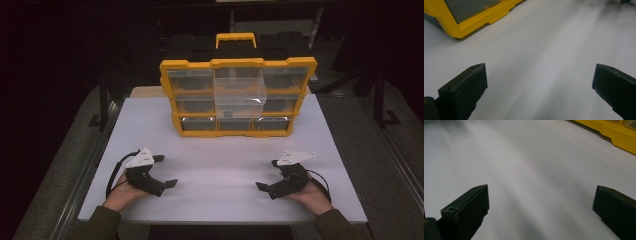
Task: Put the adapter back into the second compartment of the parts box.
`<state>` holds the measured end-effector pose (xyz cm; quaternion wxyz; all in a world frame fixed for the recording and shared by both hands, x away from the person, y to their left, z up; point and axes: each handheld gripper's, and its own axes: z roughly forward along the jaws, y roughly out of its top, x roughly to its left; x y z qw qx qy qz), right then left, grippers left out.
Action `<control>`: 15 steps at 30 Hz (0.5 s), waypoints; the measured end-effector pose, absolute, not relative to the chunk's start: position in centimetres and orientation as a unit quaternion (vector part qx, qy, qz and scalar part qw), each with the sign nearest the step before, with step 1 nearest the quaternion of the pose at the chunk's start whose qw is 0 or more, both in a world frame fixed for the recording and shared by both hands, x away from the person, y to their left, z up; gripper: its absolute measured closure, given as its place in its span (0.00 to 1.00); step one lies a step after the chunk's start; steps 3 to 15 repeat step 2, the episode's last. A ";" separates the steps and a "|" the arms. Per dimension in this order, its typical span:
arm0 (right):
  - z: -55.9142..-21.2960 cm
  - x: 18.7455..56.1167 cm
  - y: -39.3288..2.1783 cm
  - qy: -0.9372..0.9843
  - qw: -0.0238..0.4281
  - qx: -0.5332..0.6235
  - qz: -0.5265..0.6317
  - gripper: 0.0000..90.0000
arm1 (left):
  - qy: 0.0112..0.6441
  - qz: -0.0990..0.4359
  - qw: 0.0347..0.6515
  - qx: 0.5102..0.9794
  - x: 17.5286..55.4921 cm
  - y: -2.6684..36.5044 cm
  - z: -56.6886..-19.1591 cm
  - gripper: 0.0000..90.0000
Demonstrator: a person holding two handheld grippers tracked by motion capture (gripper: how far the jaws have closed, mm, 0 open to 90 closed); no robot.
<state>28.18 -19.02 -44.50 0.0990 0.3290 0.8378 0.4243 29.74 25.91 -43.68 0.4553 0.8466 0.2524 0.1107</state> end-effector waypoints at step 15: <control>-44.6 28.2 -19.0 0.840 0.098 0.330 0.421 0.00 | 0.256 0.107 0.453 0.847 29.7 25.9 -43.9 0.00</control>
